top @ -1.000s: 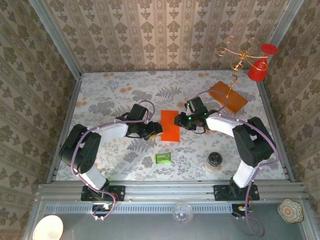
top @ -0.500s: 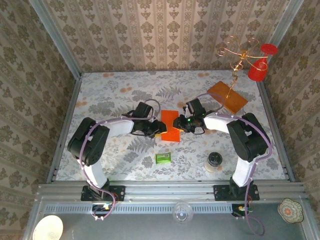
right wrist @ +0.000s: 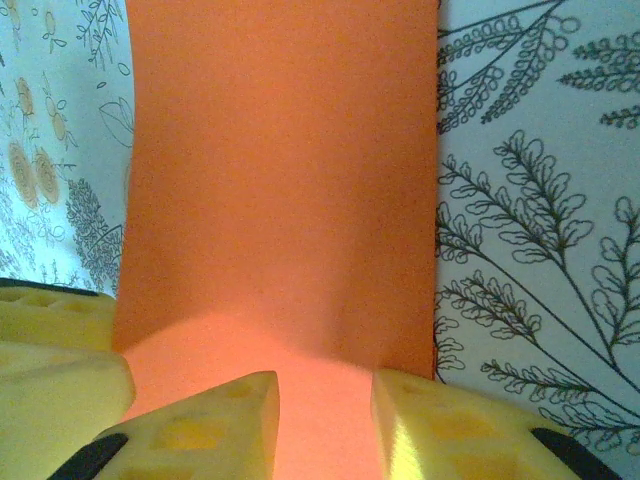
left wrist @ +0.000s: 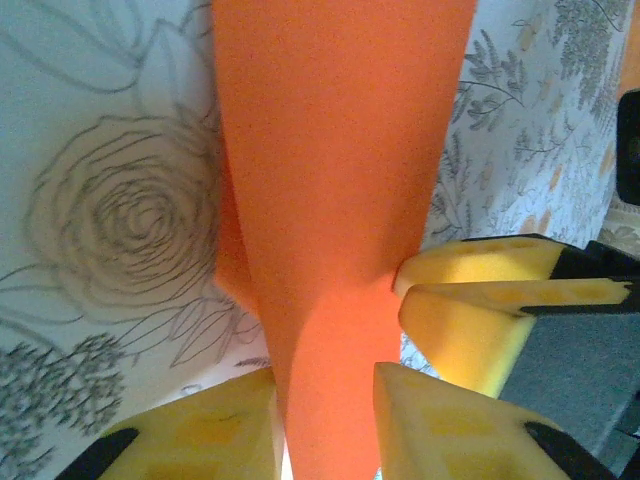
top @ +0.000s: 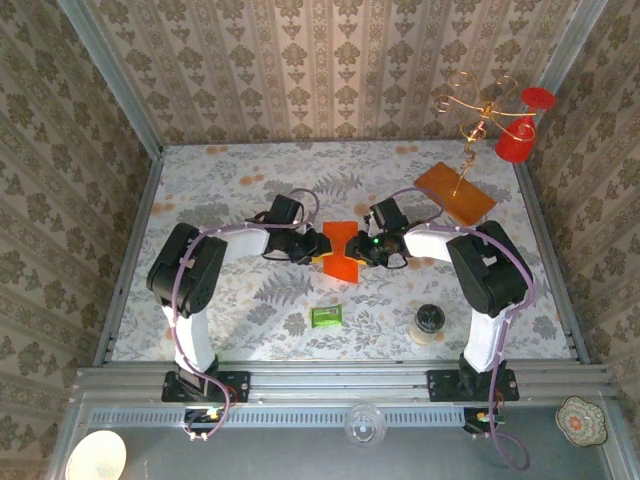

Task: Fold a paper plane with a square sheet of paper (pick it up from the middle)

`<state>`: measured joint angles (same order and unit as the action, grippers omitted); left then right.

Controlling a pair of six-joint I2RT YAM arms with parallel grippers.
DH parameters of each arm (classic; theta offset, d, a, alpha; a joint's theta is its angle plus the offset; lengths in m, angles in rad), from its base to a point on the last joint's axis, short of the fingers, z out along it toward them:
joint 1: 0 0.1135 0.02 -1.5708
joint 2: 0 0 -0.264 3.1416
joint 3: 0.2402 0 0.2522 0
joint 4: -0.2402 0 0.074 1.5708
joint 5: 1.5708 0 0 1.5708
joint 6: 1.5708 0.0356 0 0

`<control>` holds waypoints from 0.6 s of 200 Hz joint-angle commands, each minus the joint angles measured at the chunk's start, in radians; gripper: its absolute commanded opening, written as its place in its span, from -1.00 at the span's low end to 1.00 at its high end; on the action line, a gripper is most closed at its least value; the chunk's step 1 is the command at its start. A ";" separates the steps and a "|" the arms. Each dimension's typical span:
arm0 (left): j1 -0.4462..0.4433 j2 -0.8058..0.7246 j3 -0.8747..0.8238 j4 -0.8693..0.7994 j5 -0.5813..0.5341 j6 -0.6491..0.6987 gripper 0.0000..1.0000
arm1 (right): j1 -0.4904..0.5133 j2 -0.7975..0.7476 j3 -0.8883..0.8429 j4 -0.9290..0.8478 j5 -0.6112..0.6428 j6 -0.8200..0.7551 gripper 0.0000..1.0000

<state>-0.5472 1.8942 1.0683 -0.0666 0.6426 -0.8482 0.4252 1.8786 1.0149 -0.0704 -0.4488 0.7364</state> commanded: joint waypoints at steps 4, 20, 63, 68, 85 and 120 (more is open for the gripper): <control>0.006 0.039 0.062 -0.025 0.051 0.057 -0.45 | -0.003 0.016 0.011 -0.029 0.005 -0.015 -0.34; 0.009 0.052 0.070 -0.031 0.055 0.061 -0.51 | -0.003 0.010 0.007 -0.027 0.008 -0.017 -0.34; 0.012 0.054 0.068 -0.032 0.053 0.048 -0.75 | -0.006 -0.059 -0.009 0.007 0.025 -0.045 -0.24; 0.012 0.053 0.066 -0.034 0.051 0.045 -0.79 | -0.006 -0.074 -0.011 0.012 0.031 -0.056 -0.21; 0.014 0.042 0.060 -0.035 0.041 0.037 -0.87 | -0.004 -0.141 -0.027 0.034 0.051 -0.098 -0.10; 0.028 0.013 0.030 0.001 0.020 -0.017 -0.93 | 0.046 -0.295 -0.092 0.077 0.194 -0.241 0.12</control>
<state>-0.5400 1.9419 1.1198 -0.0803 0.6731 -0.8238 0.4355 1.6981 0.9634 -0.0456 -0.3786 0.6239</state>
